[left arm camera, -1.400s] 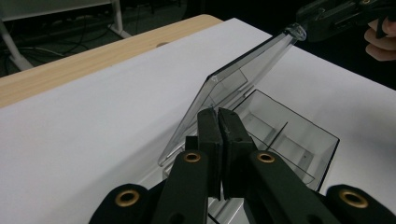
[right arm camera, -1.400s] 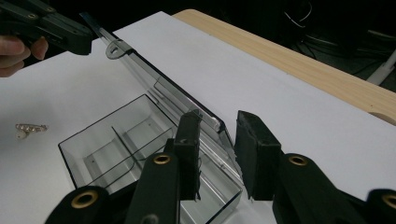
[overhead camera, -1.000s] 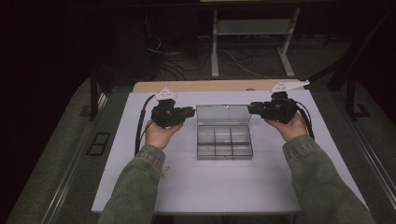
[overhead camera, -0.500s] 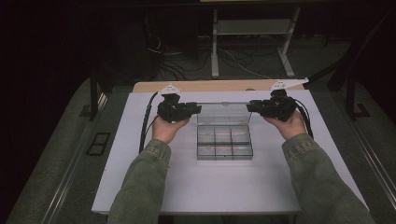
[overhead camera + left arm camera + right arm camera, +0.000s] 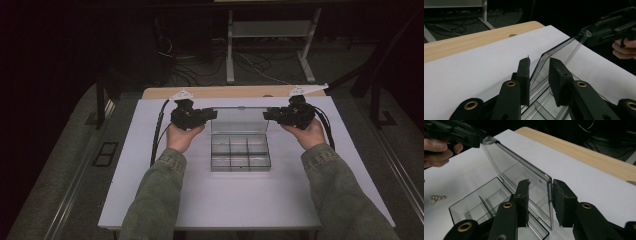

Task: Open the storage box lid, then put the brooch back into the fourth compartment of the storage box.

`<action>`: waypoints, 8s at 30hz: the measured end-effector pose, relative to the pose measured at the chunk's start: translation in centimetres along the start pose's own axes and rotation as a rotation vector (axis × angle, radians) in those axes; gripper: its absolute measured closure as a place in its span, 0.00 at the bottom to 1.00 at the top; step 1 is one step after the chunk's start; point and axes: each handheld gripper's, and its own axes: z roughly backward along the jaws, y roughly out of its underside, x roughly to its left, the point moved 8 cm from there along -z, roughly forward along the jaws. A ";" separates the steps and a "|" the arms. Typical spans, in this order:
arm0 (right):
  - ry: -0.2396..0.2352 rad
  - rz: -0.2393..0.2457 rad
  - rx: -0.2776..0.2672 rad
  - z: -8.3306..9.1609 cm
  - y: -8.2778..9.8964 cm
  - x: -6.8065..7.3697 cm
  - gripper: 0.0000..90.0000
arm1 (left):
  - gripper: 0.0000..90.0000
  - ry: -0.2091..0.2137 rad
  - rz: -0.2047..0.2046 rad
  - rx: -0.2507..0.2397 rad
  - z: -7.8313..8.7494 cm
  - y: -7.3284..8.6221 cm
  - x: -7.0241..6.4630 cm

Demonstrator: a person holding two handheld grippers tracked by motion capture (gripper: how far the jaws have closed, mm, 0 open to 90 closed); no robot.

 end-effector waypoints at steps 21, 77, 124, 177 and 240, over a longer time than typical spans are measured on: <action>-0.006 -0.015 0.048 -1.5 1.1 -1.1 0.78 | 0.75 -0.010 0.036 -0.043 -0.3 -0.2 1.0; -0.010 -0.072 0.000 -3.1 1.3 -2.8 0.78 | 0.80 0.007 0.107 0.154 -3.9 6.4 3.0; -0.032 -0.233 0.082 -6.5 5.4 -3.9 0.67 | 0.73 -0.024 0.161 0.152 -4.6 6.9 4.0; 0.028 -0.259 0.072 -5.4 5.1 -2.6 0.26 | 0.35 -0.032 0.129 0.148 -3.1 5.7 3.2; -0.006 -0.115 0.022 5.8 12.5 5.5 0.01 | 0.00 -0.001 0.009 0.208 7.1 8.7 -2.0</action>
